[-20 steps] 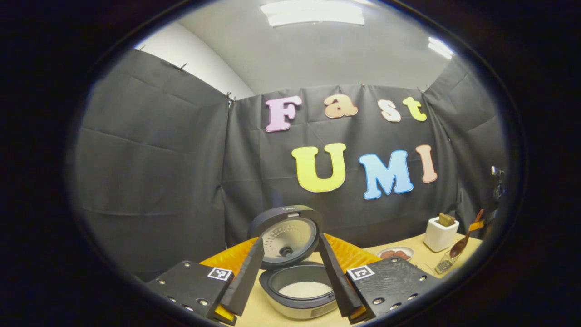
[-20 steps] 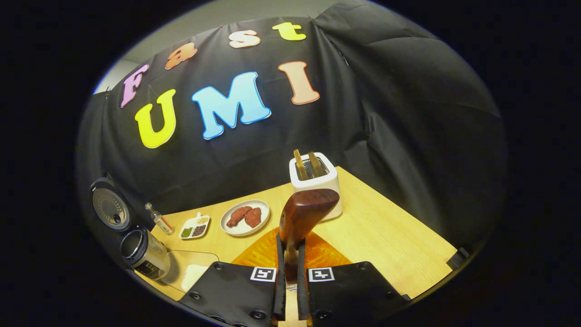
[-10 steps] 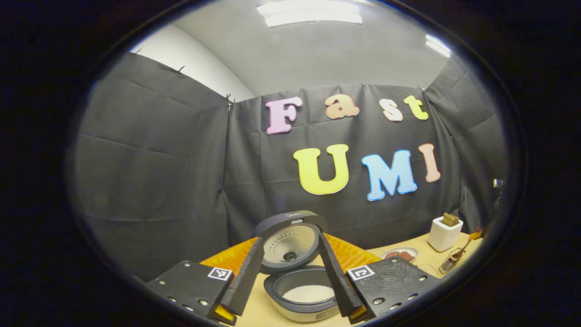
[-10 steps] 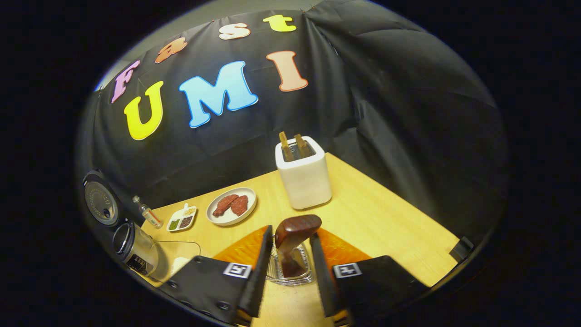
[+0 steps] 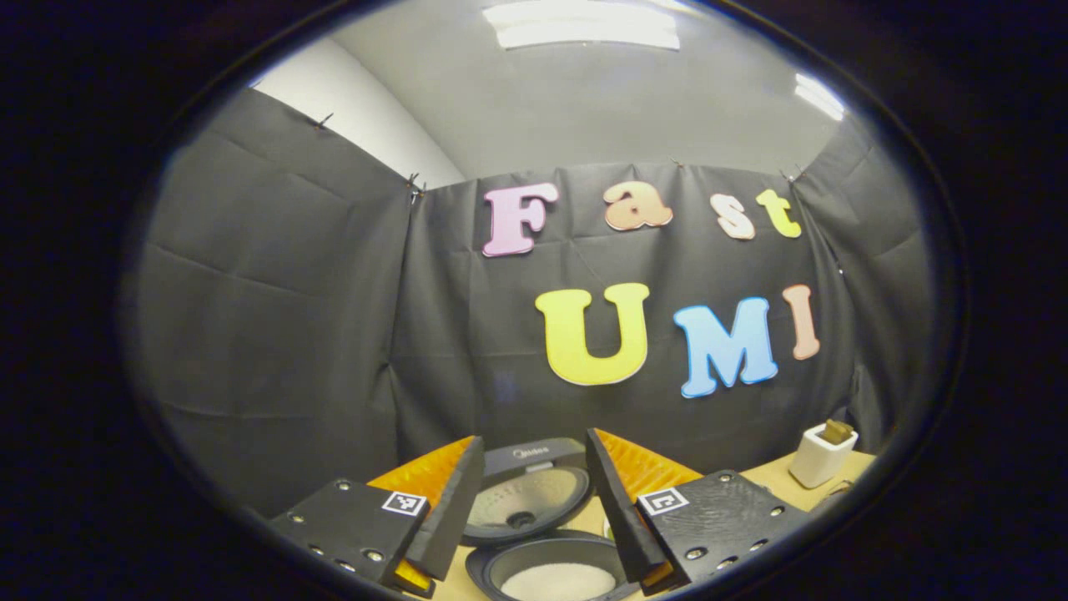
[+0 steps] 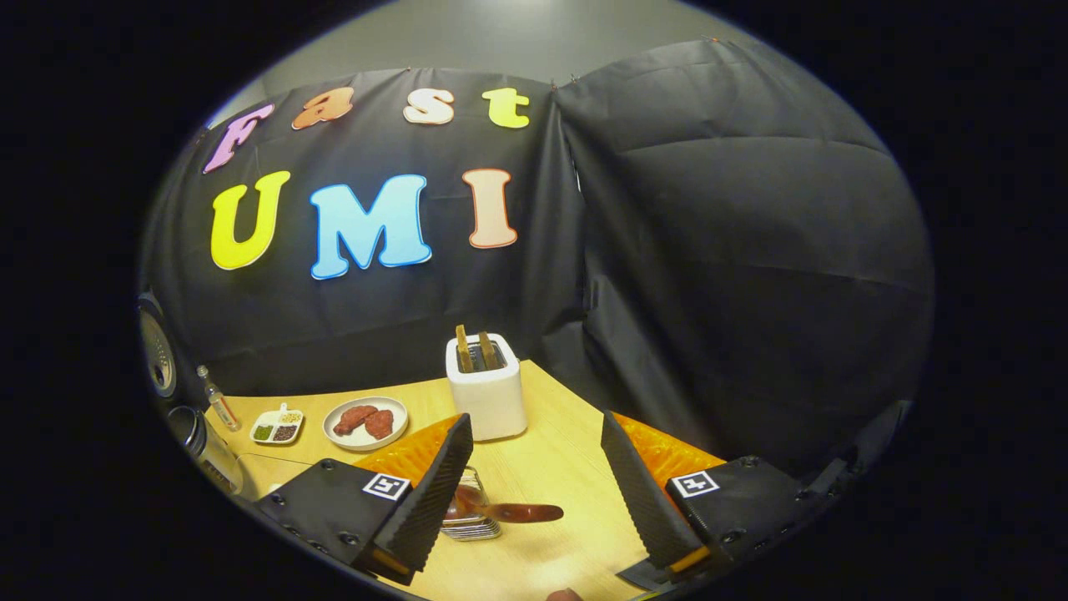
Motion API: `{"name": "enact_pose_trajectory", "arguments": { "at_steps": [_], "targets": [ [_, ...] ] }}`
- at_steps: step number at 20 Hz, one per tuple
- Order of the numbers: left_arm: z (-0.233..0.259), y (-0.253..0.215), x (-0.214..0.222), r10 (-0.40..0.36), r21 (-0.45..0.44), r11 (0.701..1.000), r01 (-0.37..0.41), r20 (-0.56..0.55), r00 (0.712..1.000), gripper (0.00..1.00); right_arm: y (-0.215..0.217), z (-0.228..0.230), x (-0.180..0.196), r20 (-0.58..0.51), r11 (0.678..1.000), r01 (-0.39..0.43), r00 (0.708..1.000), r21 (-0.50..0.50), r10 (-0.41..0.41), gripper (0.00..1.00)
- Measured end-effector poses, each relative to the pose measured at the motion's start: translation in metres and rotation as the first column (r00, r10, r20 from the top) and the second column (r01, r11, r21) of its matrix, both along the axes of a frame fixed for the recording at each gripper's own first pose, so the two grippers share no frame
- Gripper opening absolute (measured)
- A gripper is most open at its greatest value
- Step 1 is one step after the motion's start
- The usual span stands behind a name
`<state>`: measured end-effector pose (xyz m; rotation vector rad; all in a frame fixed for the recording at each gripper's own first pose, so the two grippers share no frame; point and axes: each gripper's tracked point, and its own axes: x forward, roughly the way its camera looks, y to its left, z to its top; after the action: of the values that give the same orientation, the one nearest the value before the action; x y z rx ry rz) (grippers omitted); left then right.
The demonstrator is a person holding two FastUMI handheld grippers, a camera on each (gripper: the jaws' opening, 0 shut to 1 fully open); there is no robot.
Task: Close the left gripper, press the button to open the rice cooker; take a wooden spoon from the chopstick holder with the right hand, scoop a spoonful of rice and pour it into the rice cooker, then put the wooden spoon back into the chopstick holder.
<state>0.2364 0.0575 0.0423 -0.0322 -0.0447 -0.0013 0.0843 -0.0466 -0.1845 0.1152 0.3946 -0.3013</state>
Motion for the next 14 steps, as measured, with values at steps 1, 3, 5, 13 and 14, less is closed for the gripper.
{"name": "enact_pose_trajectory", "arguments": {
  "at_steps": [1, 3, 5, 13, 14],
  "targets": [
    [0.004, 0.004, 0.015, 0.005, -0.001, 1.0, -0.005, 0.009, 1.0, 0.77, 0.004, 0.002, -0.003, 0.003, 1.0, 0.003, 1.0, -0.006, -0.003, 0.98],
    [0.005, 0.011, 0.044, 0.009, -0.003, 1.0, -0.009, 0.022, 1.0, 0.77, 0.009, 0.0, -0.008, -0.002, 1.0, 0.012, 1.0, -0.018, -0.013, 0.98],
    [-0.004, 0.013, 0.072, 0.001, -0.011, 1.0, -0.001, 0.013, 1.0, 0.77, 0.016, -0.005, -0.013, -0.016, 1.0, 0.025, 1.0, -0.013, -0.025, 0.98],
    [-0.089, 0.011, 0.139, 0.015, -0.04, 0.999, -0.023, -0.179, 0.984, 0.77, 0.031, -0.016, -0.026, -0.058, 0.999, 0.047, 0.997, -0.013, -0.048, 0.98],
    [-0.085, 0.01, 0.14, 0.013, -0.027, 0.999, -0.017, -0.147, 0.989, 0.78, 0.032, -0.015, -0.025, -0.054, 0.999, 0.043, 0.998, -0.015, -0.044, 0.98]
  ]
}}
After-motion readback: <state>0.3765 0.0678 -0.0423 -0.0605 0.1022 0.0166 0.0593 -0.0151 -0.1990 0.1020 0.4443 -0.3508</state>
